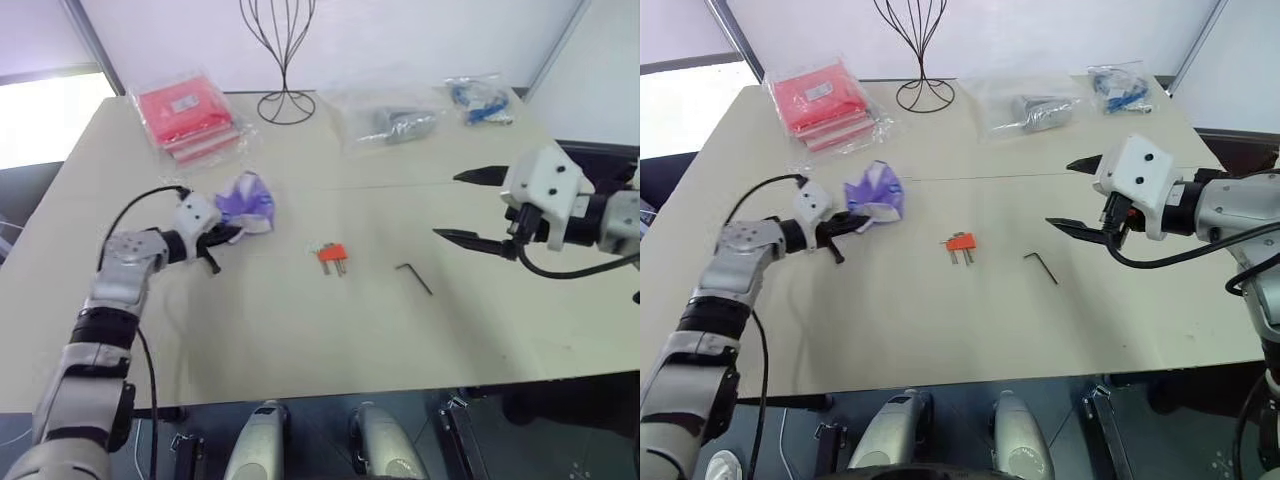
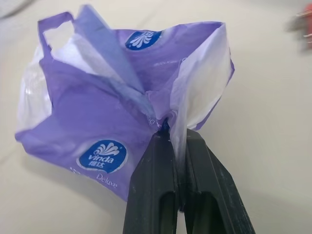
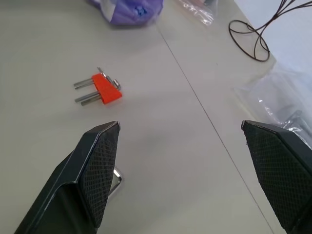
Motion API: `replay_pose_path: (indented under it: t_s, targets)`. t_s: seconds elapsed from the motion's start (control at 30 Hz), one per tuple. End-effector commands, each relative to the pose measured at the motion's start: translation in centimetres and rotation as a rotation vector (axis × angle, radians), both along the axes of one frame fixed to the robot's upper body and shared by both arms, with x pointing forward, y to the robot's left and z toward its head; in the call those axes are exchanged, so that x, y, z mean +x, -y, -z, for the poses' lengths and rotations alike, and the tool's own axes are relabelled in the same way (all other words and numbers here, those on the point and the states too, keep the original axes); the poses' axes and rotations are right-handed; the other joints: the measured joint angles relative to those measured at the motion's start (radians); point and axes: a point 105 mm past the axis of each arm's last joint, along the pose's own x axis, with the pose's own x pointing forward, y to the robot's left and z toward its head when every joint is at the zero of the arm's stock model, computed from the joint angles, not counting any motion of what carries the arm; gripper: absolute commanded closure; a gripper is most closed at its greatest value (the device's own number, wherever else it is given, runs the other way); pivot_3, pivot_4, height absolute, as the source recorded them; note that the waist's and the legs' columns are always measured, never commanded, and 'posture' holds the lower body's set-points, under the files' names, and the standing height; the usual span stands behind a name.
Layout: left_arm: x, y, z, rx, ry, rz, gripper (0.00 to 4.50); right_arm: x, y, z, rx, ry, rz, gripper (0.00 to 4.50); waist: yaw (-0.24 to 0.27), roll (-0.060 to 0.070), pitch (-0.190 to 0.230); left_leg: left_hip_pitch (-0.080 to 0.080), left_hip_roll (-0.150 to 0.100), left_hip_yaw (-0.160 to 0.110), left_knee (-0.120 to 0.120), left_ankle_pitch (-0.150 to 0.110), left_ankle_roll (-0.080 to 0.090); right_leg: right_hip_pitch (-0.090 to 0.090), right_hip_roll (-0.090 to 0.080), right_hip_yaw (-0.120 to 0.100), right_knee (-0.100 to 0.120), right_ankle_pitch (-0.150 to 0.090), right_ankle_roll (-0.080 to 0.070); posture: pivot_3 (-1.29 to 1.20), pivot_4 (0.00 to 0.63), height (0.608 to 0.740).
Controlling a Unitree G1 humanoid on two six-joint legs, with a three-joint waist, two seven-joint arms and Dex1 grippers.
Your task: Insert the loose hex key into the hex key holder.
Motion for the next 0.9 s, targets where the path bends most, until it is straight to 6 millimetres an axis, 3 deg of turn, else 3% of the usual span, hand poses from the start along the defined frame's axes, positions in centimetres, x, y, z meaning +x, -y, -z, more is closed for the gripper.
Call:
replay_pose_path:
  t_s: [0.03, 0.13, 0.27, 0.53, 0.8, 0.83, 0.9]
  targets:
    - [-0.4, -3.8, -4.0, -0.012, 0.169, -0.231, 4.46, 0.0, -0.5, -0.8, 0.005, 0.041, -0.028, 0.35, 0.002, 0.000, 0.000, 0.000, 0.000, 0.000, 0.000, 0.000, 0.000, 0.000, 0.000, 0.000, 0.000, 0.000, 0.000, 0.00, 0.150, 0.740]
    - [-2.0, -7.4, -4.8, 0.001, 0.233, -0.463, 4.46, 0.3, -0.6, -0.6, 0.011, 0.040, -0.039, 0.35, 0.005, 0.000, 0.000, 0.000, 0.000, 0.000, 0.000, 0.000, 0.000, 0.000, -0.001, 0.000, 0.000, 0.000, 0.000, 0.00, 0.150, 0.740]
    - [-5.1, -12.6, -3.7, 0.045, 0.243, -0.798, 4.46, 0.7, -0.9, -0.3, 0.015, 0.034, -0.065, 0.35, 0.004, 0.000, 0.000, 0.000, 0.000, 0.000, 0.000, 0.000, 0.000, 0.000, -0.002, 0.000, 0.000, 0.000, 0.000, 0.00, 0.150, 0.740]
    - [-8.2, -16.7, -1.7, 0.010, 0.125, -1.050, 4.46, 1.1, -1.2, -0.1, 0.016, 0.036, -0.091, 0.35, 0.009, -0.001, 0.000, 0.000, -0.001, -0.001, 0.001, 0.000, 0.000, 0.001, -0.002, -0.001, 0.000, 0.000, 0.000, 0.00, 0.150, 0.740]
    - [-8.8, -17.8, -1.1, -0.066, 0.087, -1.134, 4.46, 1.1, -1.2, 0.0, 0.013, 0.036, -0.095, 0.35, 0.006, -0.001, 0.000, 0.000, 0.000, -0.001, 0.000, 0.000, -0.001, 0.000, -0.003, 0.000, 0.000, 0.000, 0.000, 0.00, 0.150, 0.740]
    - [-8.9, -17.8, -1.1, -0.073, 0.086, -1.140, 3.78, 1.0, -1.2, 0.0, 0.013, 0.036, -0.096, 0.35, 0.007, -0.001, 0.000, 0.000, 0.000, -0.001, 0.000, 0.000, -0.001, 0.000, -0.003, 0.000, 0.000, 0.000, 0.000, 0.00, 0.150, 0.740]
    - [-8.9, -18.0, -1.2, -0.084, 0.092, -1.155, 3.04, 1.0, -1.2, 0.0, 0.013, 0.035, -0.094, 0.35, 0.008, -0.001, 0.000, 0.000, 0.000, -0.001, 0.000, 0.000, -0.001, 0.000, -0.004, 0.000, 0.000, 0.000, 0.000, 0.00, 0.150, 0.740]
